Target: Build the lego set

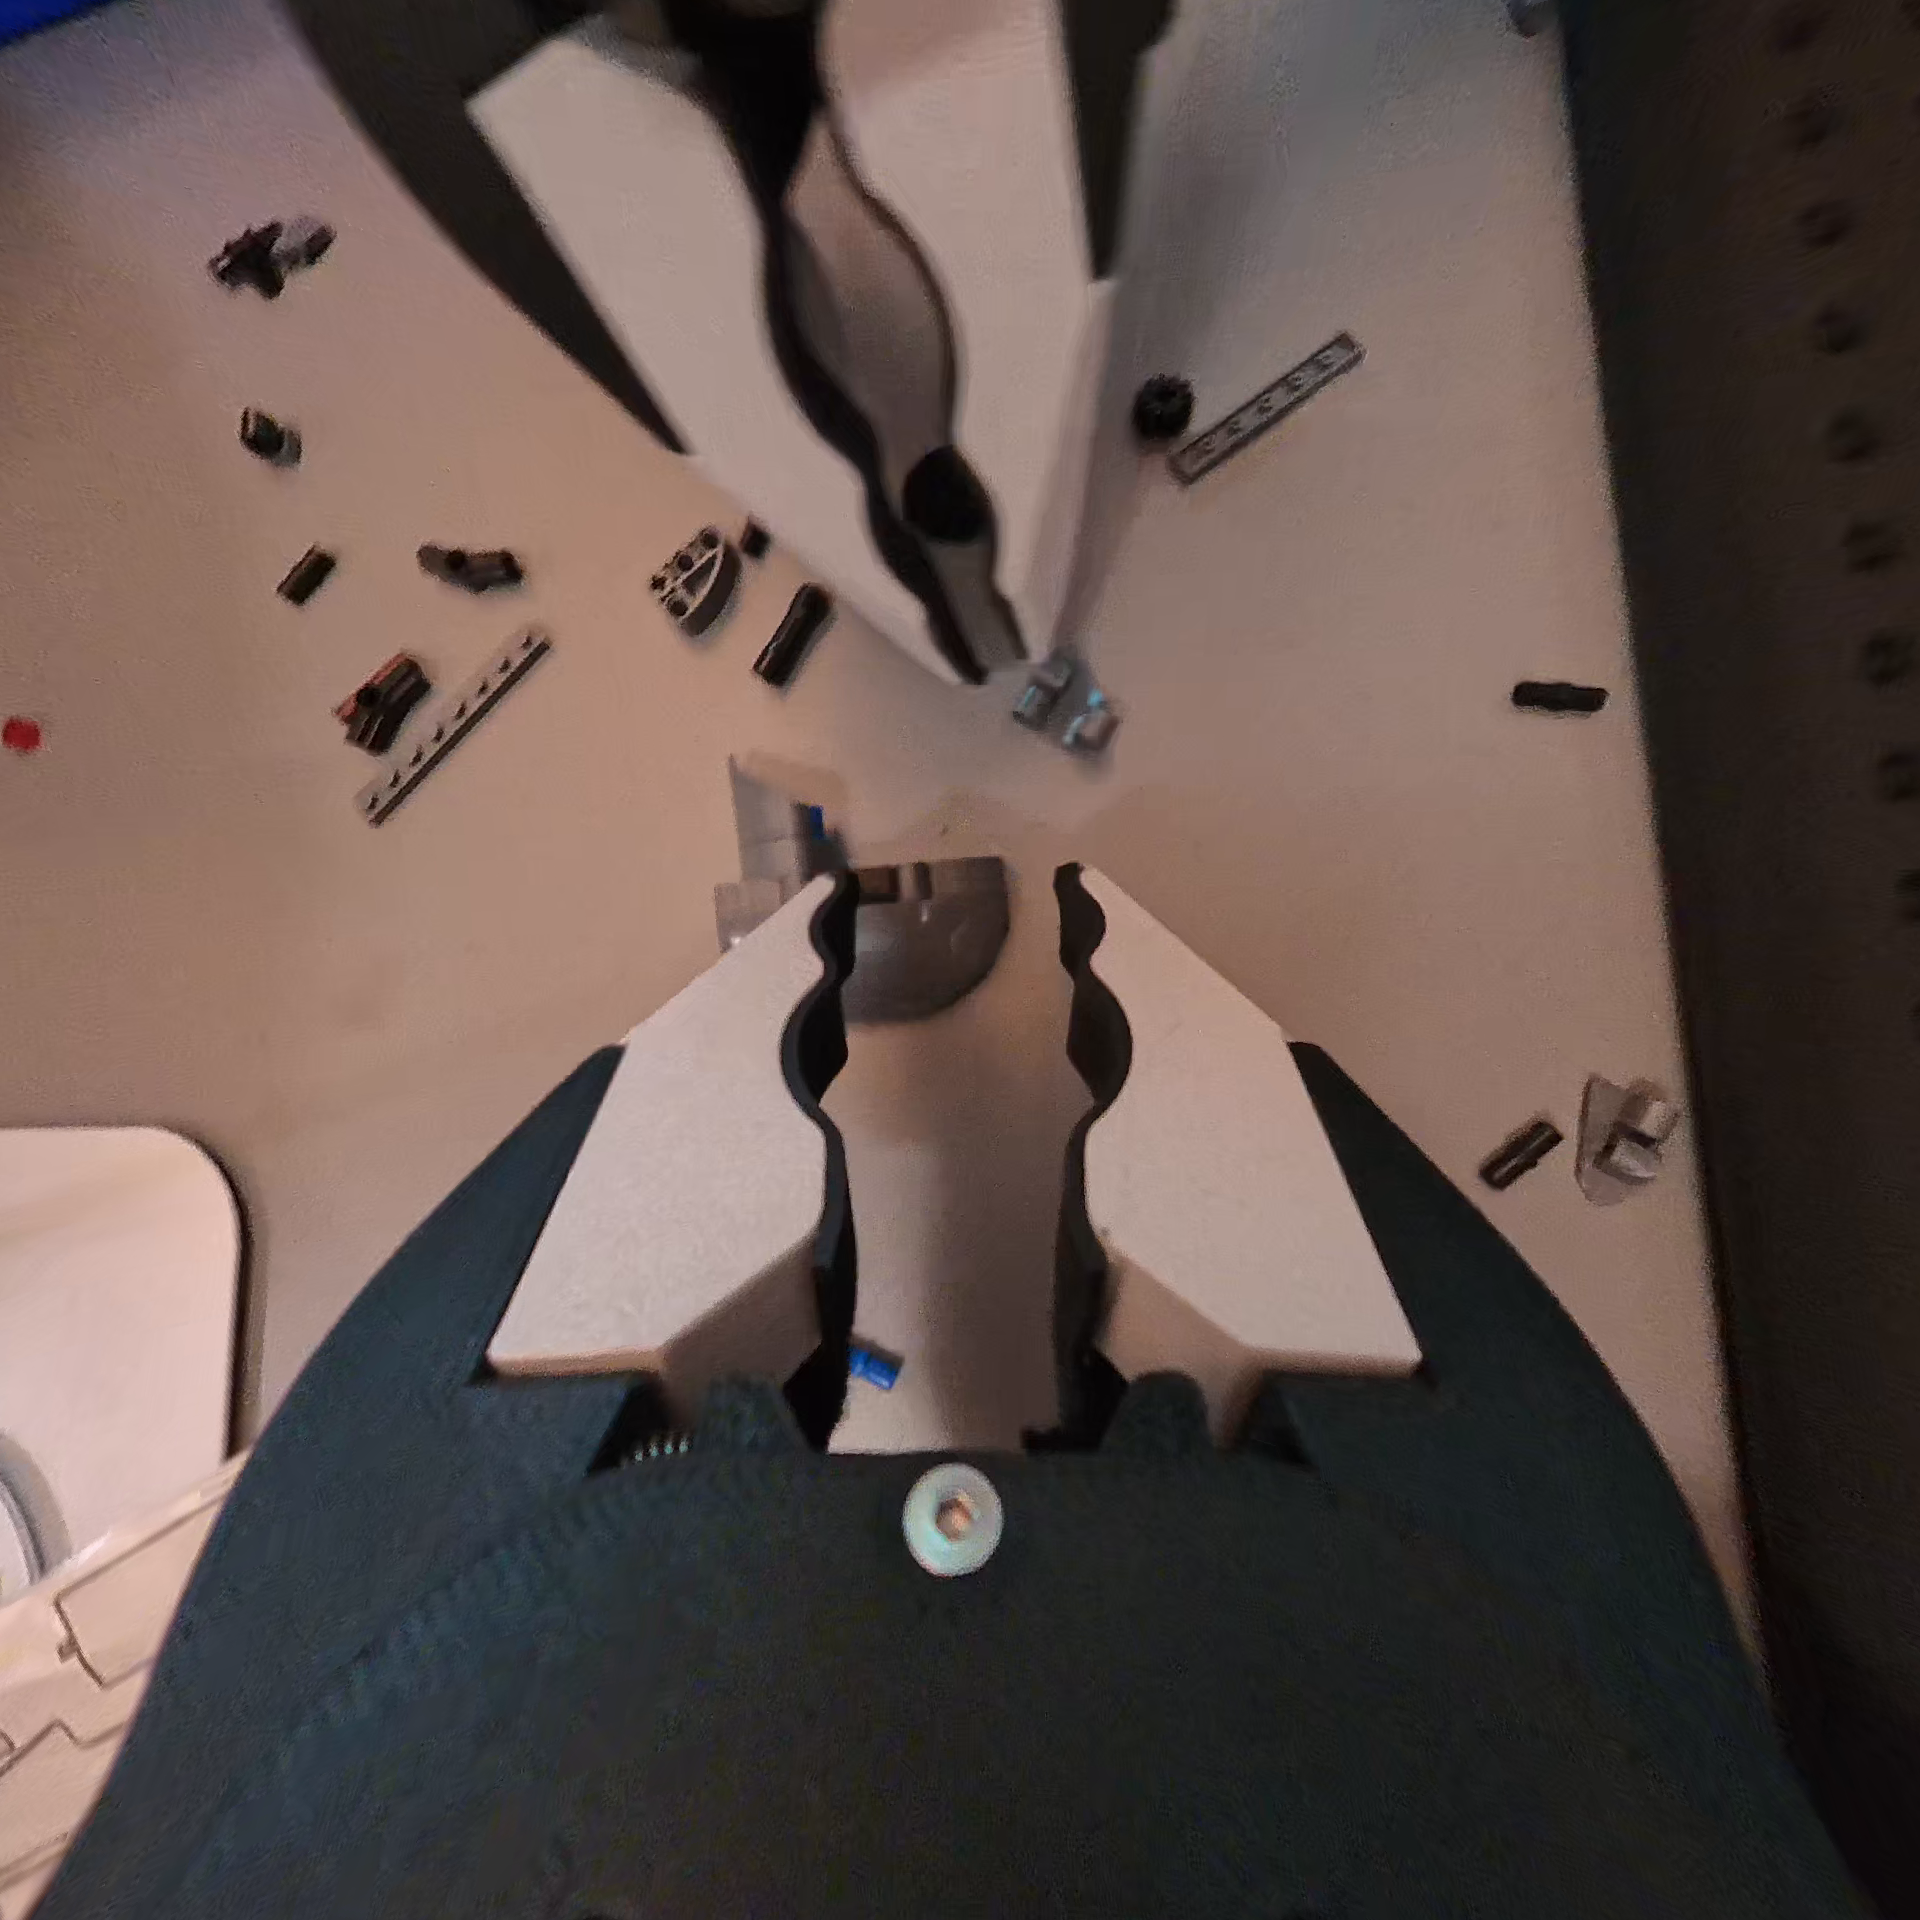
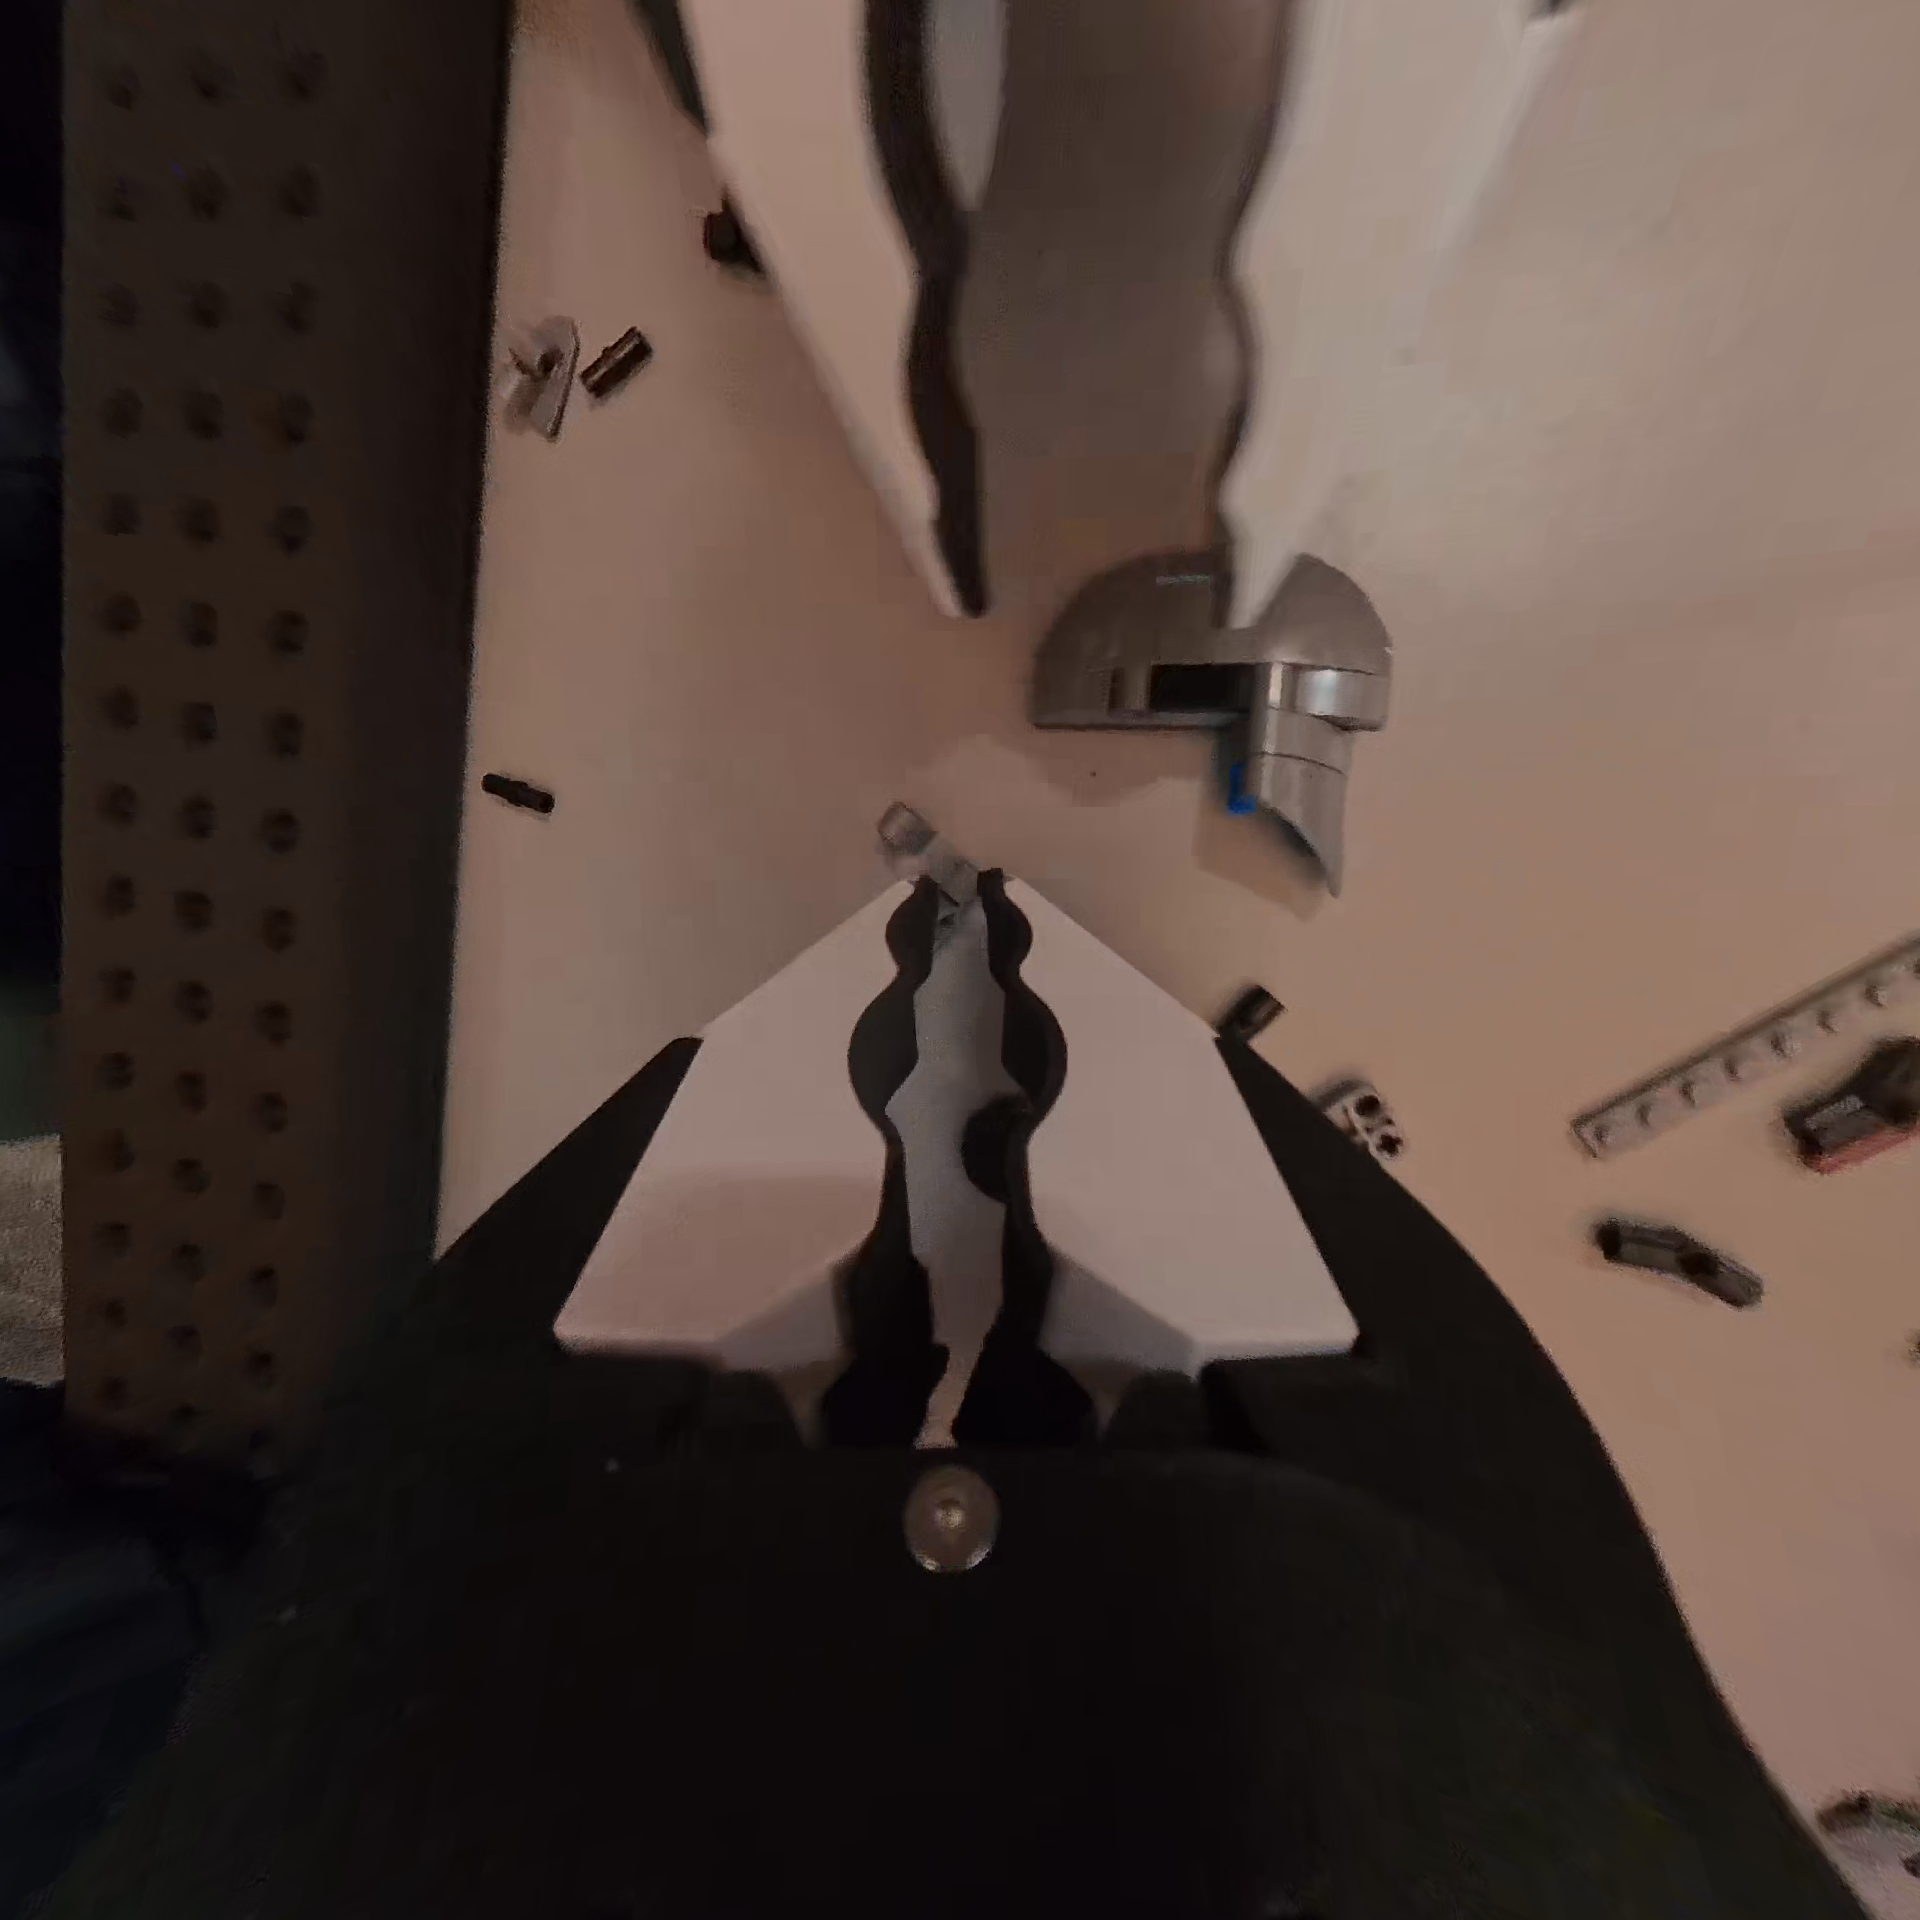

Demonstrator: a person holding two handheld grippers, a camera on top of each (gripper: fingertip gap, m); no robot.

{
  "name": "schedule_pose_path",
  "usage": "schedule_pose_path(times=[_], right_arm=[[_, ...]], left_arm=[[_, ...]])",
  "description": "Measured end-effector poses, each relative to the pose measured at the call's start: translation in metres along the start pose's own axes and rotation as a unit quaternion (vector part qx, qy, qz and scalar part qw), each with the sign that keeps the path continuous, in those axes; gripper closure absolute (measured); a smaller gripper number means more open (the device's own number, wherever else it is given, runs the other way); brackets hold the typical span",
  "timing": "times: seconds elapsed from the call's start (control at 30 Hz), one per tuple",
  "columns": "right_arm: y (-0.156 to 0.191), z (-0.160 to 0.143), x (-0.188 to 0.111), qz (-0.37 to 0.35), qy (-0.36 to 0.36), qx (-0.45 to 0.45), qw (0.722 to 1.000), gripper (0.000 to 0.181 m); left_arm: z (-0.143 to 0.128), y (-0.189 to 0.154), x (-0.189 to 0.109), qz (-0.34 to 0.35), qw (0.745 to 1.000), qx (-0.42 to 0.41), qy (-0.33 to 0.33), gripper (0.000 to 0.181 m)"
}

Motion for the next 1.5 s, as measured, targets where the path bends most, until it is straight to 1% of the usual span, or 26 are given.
schedule_pose_path(times=[0.1, 0.23, 0.37, 0.43, 0.5, 0.57, 0.7, 0.8, 0.97, 1.07, 1.2, 1.3, 1.33, 1.37, 1.43, 1.5], right_arm=[[-0.009, -0.004, -0.008, -0.013, -0.012, 0.024, 1.0, 0.172], [-0.012, -0.009, -0.009, -0.02, -0.006, 0.027, 0.999, 0.172], [-0.011, -0.009, -0.006, -0.017, 0.002, 0.023, 1.0, 0.172], [-0.01, -0.009, -0.005, -0.016, 0.003, 0.023, 1.0, 0.172], [-0.01, -0.008, -0.005, -0.015, 0.001, 0.021, 1.0, 0.172], [-0.009, -0.008, -0.006, -0.016, 0.002, 0.019, 1.0, 0.172], [-0.007, -0.006, -0.007, -0.016, -0.006, 0.009, 1.0, 0.168], [-0.004, -0.002, -0.01, -0.015, -0.021, -0.014, 1.0, 0.159], [0.001, 0.008, -0.014, -0.038, -0.04, -0.061, 0.997, 0.154], [0.0, 0.011, -0.014, -0.051, -0.042, -0.069, 0.995, 0.16], [0.0, 0.013, -0.017, -0.045, -0.053, -0.058, 0.996, 0.162], [0.003, 0.01, -0.016, -0.021, -0.048, -0.039, 0.998, 0.165], [0.006, 0.007, -0.013, -0.004, -0.039, -0.032, 0.999, 0.166], [0.008, 0.004, -0.01, 0.012, -0.028, -0.026, 0.999, 0.167], [0.012, -0.002, -0.003, 0.036, -0.006, -0.018, 0.999, 0.167], [0.02, -0.006, 0.004, 0.064, 0.016, -0.015, 0.998, 0.168]], left_arm=[[0.006, -0.013, 0.011, -0.022, 0.999, 0.021, 0.012, 0.144], [0.012, -0.023, 0.028, -0.023, 0.998, 0.042, 0.037, 0.147], [0.012, -0.025, 0.039, -0.022, 0.997, 0.048, 0.053, 0.158], [0.013, -0.025, 0.041, -0.022, 0.997, 0.049, 0.049, 0.163], [0.013, -0.025, 0.042, -0.019, 0.997, 0.051, 0.048, 0.173], [0.013, -0.025, 0.042, -0.02, 0.997, 0.049, 0.047, 0.173], [0.013, -0.021, 0.041, -0.022, 0.998, 0.032, 0.04, 0.174], [0.015, -0.013, 0.033, -0.028, 1.0, -0.007, 0.006, 0.174], [0.026, -0.006, 0.016, -0.075, 0.99, -0.082, -0.083, 0.175], [0.029, -0.004, 0.009, -0.097, 0.982, -0.108, -0.117, 0.175], [0.03, -0.001, 0.003, -0.123, 0.972, -0.139, -0.144, 0.174], [0.026, -0.001, 0.001, -0.126, 0.973, -0.142, -0.133, 0.177], [0.023, -0.001, 0.001, -0.122, 0.975, -0.141, -0.124, 0.18], [0.02, 0.001, 0.001, -0.11, 0.977, -0.139, -0.115, 0.18], [0.016, 0.0, -0.003, -0.115, 0.978, -0.133, -0.11, 0.179], [0.014, 0.001, -0.003, -0.105, 0.981, -0.131, -0.102, 0.178]])
Point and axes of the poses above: each gripper's, where its closed fingertips meet, x out along the fingers, z out of its top, y = z × x across the jaws, the point moved 4 cm from there along -x, back along the fingers, and after that the axes turned 2 degrees about -z, right-handed, at the moved point
